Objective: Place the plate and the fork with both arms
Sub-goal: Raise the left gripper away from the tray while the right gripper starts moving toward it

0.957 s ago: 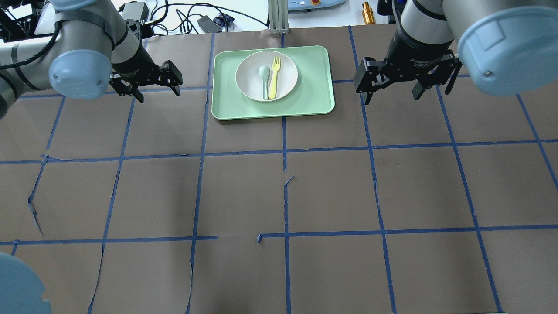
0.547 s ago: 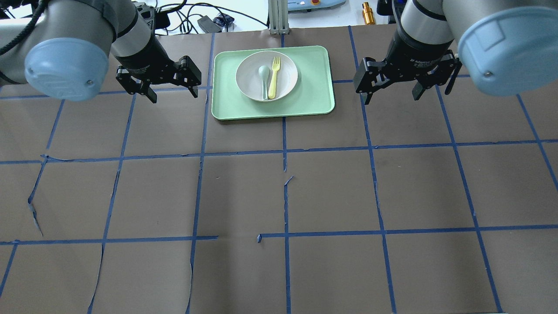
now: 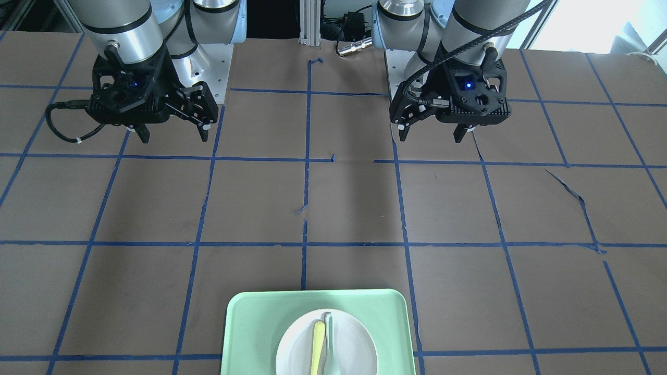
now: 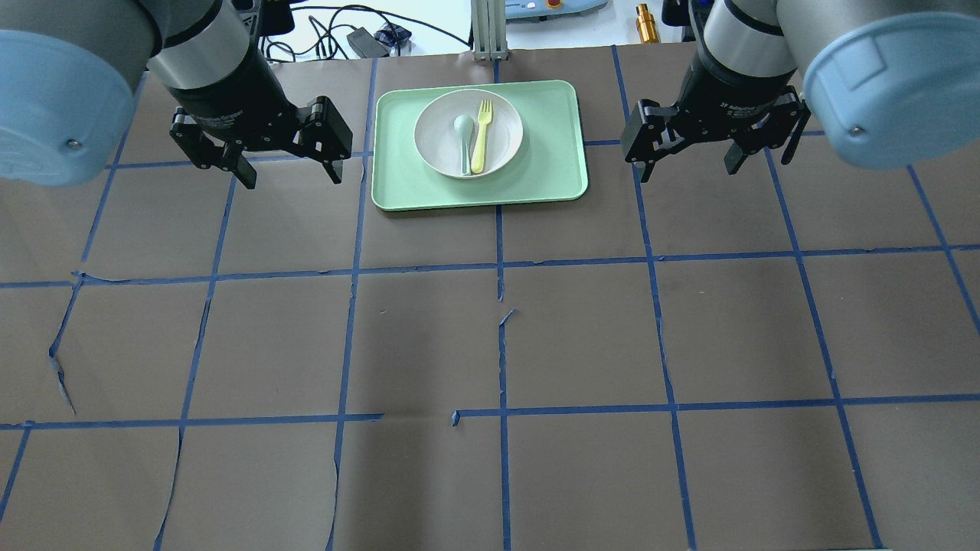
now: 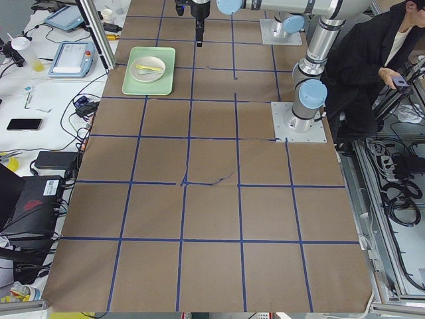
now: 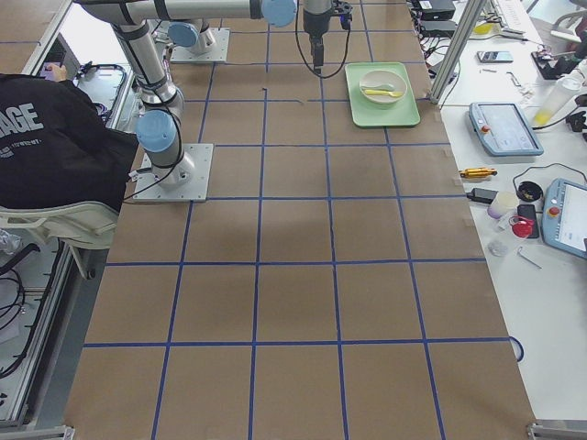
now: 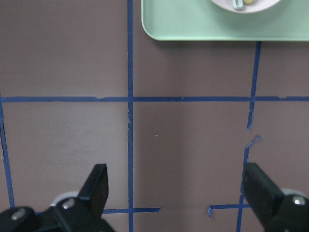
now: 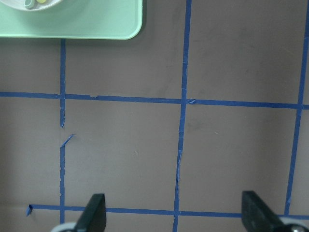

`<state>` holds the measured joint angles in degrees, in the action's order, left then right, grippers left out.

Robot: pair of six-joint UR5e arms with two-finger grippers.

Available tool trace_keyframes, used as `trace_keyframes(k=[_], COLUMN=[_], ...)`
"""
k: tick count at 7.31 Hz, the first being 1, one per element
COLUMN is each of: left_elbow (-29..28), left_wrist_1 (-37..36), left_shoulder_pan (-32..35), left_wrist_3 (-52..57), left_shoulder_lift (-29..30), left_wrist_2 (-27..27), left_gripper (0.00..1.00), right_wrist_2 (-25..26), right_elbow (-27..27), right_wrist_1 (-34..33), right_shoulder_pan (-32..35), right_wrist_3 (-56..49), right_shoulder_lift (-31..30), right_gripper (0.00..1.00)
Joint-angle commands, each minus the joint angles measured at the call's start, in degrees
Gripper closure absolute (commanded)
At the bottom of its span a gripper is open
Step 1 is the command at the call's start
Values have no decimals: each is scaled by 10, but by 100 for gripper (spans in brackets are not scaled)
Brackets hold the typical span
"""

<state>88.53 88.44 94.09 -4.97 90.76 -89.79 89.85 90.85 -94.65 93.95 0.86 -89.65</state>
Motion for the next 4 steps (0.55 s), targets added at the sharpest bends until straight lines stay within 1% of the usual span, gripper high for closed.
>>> trace_keyframes(k=[1, 2, 3, 4], left_elbow=[5, 5, 5, 6], left_wrist_1=[2, 2, 3, 5], left_shoulder_pan=[0, 0, 0, -1], left_wrist_3=[-1, -2, -9, -12], left_shoulder_lift=[-2, -2, -3, -2], left_wrist_2=[-6, -8, -10, -11], left_gripper=[0, 0, 0, 0], right_wrist_2=[-2, -2, -2, -2], right_elbow=[-8, -22, -52, -100], right_wrist_1=[-42, -71, -123, -141], right_shoulder_pan=[3, 20, 59, 89], right_wrist_3=[-2, -26, -53, -31], right_shoulder_lift=[31, 71, 127, 200], right_gripper=[0, 0, 0, 0])
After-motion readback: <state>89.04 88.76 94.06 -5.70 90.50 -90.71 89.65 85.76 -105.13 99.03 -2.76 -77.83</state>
